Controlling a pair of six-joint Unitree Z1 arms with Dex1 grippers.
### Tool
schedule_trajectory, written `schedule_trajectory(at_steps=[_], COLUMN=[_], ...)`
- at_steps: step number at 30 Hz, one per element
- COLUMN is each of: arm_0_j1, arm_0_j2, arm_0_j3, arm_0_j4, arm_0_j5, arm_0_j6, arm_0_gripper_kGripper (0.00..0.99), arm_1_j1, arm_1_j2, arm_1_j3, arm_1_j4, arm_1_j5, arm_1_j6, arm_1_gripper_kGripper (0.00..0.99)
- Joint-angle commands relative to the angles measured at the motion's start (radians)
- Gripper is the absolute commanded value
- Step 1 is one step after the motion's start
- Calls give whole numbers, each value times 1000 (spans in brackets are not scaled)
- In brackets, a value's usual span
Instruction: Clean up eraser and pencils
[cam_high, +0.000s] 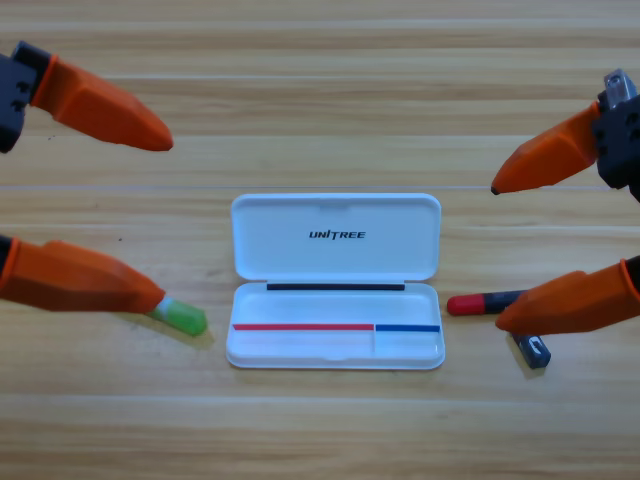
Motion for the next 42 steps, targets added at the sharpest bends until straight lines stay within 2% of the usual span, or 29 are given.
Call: schedule_trajectory(at_steps=[1,9,12,15,18,20,22,26,30,33,39,42], arm_0_j1=[-19,-19,-19,-19,-4,51,117,246,323,346,370,370], arm_0_j2=[31,38,55,109,124,138,160,247,357,460,643,703], arm_0_j3=[-2,-2,-34,-93,-83,-73,-54,-30,-28,-40,-105,-134], arm_0_j4=[14,20,71,158,167,167,166,131,109,101,120,146], arm_0_j5=[13,20,73,187,363,409,406,343,294,290,263,250], arm_0_j6=[5,6,45,152,269,362,463,609,716,747,770,781], arm_0_gripper_kGripper=[965,977,980,989,989,988,988,985,985,979,976,974], arm_1_j1=[31,24,10,-12,-38,-50,-51,-64,-148,-177,-194,-194], arm_1_j2=[34,0,-24,-49,-69,-70,-82,-55,45,145,293,356], arm_1_j3=[12,40,55,53,50,55,79,119,136,135,162,156], arm_1_j4=[12,12,13,32,59,81,81,82,76,73,41,35], arm_1_j5=[16,11,3,-12,-52,-102,-182,-353,-383,-389,-326,-336], arm_1_j6=[14,59,83,106,137,159,183,261,369,419,438,508], arm_1_gripper_kGripper=[989,989,990,990,990,990,989,986,986,985,985,985])
